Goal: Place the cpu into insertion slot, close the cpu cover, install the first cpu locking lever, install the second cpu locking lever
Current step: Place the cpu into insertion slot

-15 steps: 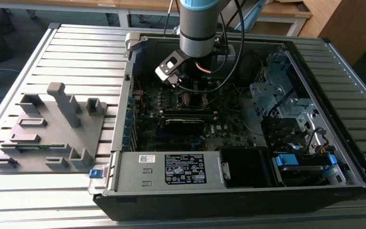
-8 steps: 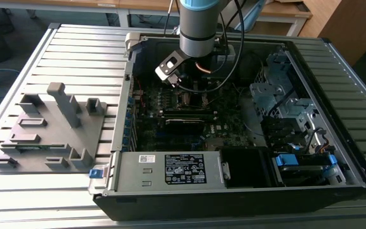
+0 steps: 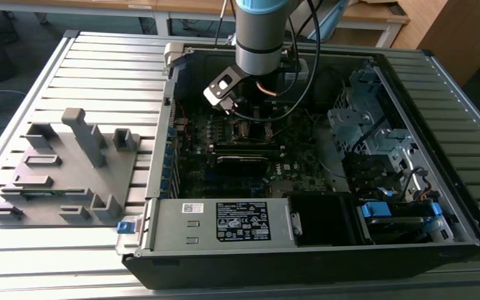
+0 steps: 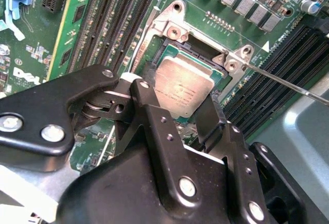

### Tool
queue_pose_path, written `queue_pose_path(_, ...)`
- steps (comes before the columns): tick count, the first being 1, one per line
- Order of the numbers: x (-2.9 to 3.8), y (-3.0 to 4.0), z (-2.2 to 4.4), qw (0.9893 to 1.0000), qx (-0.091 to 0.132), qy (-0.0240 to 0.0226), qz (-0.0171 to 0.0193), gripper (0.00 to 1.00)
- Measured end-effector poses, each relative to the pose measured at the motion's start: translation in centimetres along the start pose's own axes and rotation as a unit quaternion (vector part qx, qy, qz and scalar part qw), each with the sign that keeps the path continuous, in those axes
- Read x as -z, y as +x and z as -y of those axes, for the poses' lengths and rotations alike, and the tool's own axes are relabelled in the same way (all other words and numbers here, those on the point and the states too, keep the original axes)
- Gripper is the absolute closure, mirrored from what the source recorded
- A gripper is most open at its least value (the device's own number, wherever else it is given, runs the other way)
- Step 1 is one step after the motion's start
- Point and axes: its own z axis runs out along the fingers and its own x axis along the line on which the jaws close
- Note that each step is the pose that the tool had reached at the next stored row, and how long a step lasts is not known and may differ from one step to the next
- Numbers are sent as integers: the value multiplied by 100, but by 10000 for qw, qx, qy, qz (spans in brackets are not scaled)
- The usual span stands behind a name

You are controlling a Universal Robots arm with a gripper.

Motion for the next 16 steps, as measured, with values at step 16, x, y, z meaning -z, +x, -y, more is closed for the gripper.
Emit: queue_pose_path(16, -31, 2, 0, 10000, 0, -5, -7, 45)
